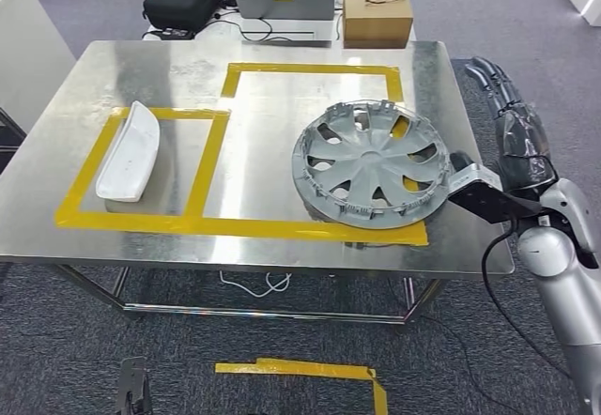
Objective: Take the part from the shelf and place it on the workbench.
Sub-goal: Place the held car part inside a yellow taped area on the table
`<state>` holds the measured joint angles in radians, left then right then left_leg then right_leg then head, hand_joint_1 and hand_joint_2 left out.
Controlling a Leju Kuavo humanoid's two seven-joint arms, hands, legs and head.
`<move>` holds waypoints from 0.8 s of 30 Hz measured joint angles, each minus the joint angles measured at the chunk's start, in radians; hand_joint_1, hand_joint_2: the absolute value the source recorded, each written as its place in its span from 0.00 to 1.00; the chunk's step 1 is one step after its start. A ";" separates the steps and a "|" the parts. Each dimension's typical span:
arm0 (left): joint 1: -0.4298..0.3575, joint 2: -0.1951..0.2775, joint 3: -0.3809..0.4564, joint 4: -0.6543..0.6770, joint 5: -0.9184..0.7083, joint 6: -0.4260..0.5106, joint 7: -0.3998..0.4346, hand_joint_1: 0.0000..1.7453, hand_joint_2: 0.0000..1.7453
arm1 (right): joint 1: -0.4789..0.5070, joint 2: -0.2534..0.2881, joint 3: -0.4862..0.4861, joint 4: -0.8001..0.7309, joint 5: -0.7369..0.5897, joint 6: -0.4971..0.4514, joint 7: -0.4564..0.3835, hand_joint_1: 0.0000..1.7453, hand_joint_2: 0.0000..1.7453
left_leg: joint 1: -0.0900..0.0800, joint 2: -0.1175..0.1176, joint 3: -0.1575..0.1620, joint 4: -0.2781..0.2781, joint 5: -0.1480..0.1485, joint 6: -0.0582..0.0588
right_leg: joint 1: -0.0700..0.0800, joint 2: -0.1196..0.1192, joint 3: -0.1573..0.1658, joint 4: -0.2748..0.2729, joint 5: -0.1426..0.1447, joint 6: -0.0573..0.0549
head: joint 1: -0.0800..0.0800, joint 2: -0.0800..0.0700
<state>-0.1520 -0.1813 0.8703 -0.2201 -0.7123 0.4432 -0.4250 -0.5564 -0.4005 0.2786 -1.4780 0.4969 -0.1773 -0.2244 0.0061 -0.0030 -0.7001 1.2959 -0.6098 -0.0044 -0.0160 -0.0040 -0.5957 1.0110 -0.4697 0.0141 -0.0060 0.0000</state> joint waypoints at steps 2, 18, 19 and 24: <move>0.002 0.001 0.000 0.000 0.000 0.011 0.000 0.00 0.00 | 0.000 0.000 0.001 -0.008 -0.028 0.017 -0.002 0.00 0.00 | -0.001 0.000 0.021 -0.034 0.037 0.007 | 0.004 0.001 0.000 0.001 0.000 -0.001 | 0.000 0.000; -0.004 0.011 0.017 0.000 0.030 0.032 -0.016 0.00 0.00 | 0.002 0.000 0.001 -0.034 -0.039 0.014 -0.015 0.00 0.00 | -0.004 0.001 0.070 -0.272 0.177 0.051 | 0.005 0.002 -0.038 0.184 -0.107 0.044 | 0.007 0.000; -0.004 0.011 0.018 0.000 0.030 0.033 -0.016 0.00 0.00 | 0.002 0.000 0.001 -0.037 -0.039 0.013 -0.016 0.00 0.00 | -0.005 0.001 0.066 -0.272 0.182 0.048 | 0.005 0.002 0.011 0.109 -0.087 0.041 | 0.007 0.000; -0.004 0.013 0.018 0.000 0.025 0.032 -0.016 0.00 0.00 | 0.008 0.000 0.000 -0.048 -0.043 0.006 -0.018 0.00 0.00 | -0.008 0.001 0.053 -0.270 0.208 0.022 | 0.011 0.004 0.087 -0.021 -0.053 0.019 | 0.006 0.000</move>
<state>-0.1565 -0.1686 0.8881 -0.2201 -0.6872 0.4755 -0.4411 -0.5483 -0.4006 0.2789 -1.5263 0.4542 -0.1710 -0.2424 -0.0019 -0.0022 -0.6467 1.0263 -0.4022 0.0174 -0.0053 -0.0002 -0.5086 0.9898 -0.5229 0.0330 -0.0001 0.0000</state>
